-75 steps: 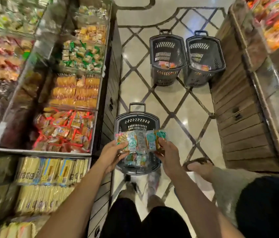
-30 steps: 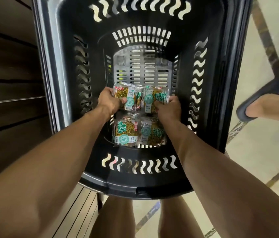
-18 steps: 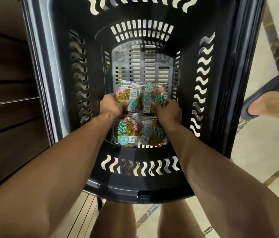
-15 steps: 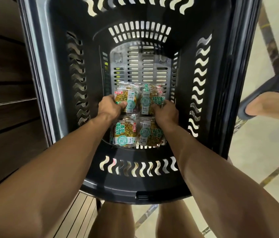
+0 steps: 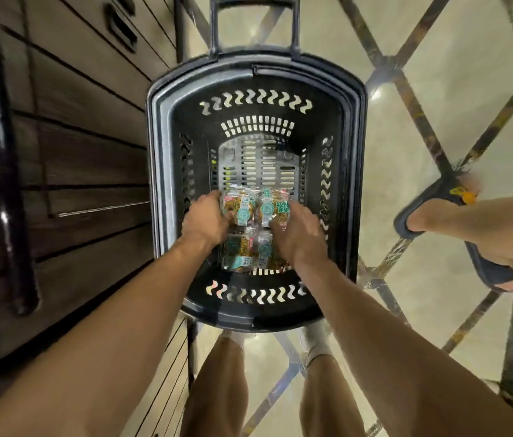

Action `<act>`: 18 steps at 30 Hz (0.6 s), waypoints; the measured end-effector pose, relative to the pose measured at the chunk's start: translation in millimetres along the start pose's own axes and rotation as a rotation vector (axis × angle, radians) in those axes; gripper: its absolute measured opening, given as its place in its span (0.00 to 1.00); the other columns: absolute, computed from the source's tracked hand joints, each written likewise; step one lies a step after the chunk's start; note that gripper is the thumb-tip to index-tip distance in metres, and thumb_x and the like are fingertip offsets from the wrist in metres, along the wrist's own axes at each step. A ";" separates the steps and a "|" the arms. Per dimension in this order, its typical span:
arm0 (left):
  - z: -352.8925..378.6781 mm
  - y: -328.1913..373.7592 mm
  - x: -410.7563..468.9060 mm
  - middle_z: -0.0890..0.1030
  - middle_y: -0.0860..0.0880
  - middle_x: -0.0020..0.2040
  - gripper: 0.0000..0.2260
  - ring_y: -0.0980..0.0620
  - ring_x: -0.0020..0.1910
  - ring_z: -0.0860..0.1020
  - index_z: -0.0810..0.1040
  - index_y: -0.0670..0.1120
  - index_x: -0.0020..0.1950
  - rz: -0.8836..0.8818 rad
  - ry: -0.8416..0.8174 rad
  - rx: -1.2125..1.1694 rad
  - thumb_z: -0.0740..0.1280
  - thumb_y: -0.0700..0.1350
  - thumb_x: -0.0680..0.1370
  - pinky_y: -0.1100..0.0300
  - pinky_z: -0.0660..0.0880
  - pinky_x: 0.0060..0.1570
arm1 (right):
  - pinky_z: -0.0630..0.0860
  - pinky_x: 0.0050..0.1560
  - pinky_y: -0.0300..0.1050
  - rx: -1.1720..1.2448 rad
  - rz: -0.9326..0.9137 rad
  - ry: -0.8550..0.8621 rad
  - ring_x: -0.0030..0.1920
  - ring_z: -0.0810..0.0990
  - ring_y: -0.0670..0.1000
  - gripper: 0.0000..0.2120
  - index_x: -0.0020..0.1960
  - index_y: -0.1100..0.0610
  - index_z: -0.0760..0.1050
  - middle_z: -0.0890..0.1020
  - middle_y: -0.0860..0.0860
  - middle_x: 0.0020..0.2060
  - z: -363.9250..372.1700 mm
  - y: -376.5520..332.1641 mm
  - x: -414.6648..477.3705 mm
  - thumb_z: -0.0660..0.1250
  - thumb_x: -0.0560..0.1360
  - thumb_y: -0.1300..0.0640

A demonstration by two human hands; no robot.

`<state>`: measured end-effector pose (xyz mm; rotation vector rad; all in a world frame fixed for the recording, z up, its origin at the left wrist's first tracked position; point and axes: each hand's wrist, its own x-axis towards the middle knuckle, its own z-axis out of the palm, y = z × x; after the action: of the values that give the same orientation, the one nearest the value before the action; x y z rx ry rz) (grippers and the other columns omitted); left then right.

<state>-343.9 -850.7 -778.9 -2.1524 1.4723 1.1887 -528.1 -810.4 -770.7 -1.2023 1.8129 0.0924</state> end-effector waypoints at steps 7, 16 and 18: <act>-127.4 62.2 -128.4 0.76 0.45 0.68 0.22 0.41 0.68 0.74 0.70 0.49 0.73 0.198 0.239 0.423 0.65 0.54 0.82 0.45 0.69 0.69 | 0.76 0.65 0.56 -0.540 -0.305 0.192 0.60 0.80 0.57 0.28 0.74 0.51 0.69 0.81 0.54 0.61 -136.0 -80.9 -100.1 0.67 0.79 0.40; -299.7 143.8 -353.1 0.66 0.43 0.79 0.26 0.40 0.79 0.63 0.62 0.49 0.81 0.222 0.444 0.547 0.59 0.55 0.84 0.38 0.55 0.79 | 0.65 0.73 0.63 -0.529 -0.475 0.414 0.66 0.76 0.60 0.25 0.71 0.49 0.74 0.79 0.54 0.64 -308.8 -185.6 -272.1 0.66 0.77 0.41; -327.5 153.2 -393.1 0.69 0.44 0.77 0.26 0.40 0.77 0.65 0.63 0.49 0.80 0.221 0.544 0.522 0.61 0.56 0.83 0.38 0.57 0.78 | 0.61 0.75 0.65 -0.513 -0.536 0.485 0.67 0.76 0.60 0.26 0.71 0.51 0.75 0.80 0.55 0.64 -338.2 -203.8 -302.9 0.66 0.77 0.41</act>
<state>-379.6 -869.5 -246.4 -2.0443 2.0004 0.1968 -565.1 -880.2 -279.3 -2.1951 1.8520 -0.0515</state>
